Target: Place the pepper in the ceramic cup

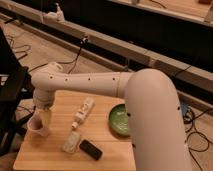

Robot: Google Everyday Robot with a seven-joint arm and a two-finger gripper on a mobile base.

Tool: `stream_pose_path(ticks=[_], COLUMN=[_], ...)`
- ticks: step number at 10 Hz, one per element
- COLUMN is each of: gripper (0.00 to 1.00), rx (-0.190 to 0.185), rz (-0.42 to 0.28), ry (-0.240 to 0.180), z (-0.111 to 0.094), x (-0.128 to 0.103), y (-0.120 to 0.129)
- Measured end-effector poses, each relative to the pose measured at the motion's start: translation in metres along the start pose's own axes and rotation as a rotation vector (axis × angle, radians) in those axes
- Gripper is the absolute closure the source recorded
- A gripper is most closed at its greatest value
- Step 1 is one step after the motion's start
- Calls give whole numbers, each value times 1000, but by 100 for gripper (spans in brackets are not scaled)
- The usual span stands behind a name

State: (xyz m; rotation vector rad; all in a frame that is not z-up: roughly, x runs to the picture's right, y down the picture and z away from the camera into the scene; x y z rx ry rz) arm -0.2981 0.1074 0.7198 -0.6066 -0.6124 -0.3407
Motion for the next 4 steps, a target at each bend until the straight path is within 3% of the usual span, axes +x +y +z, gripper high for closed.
stream_pose_path(ticks=[4], gripper=[20], rx=[4], rz=[10], ry=[5], z=[-3], x=[5], y=[1])
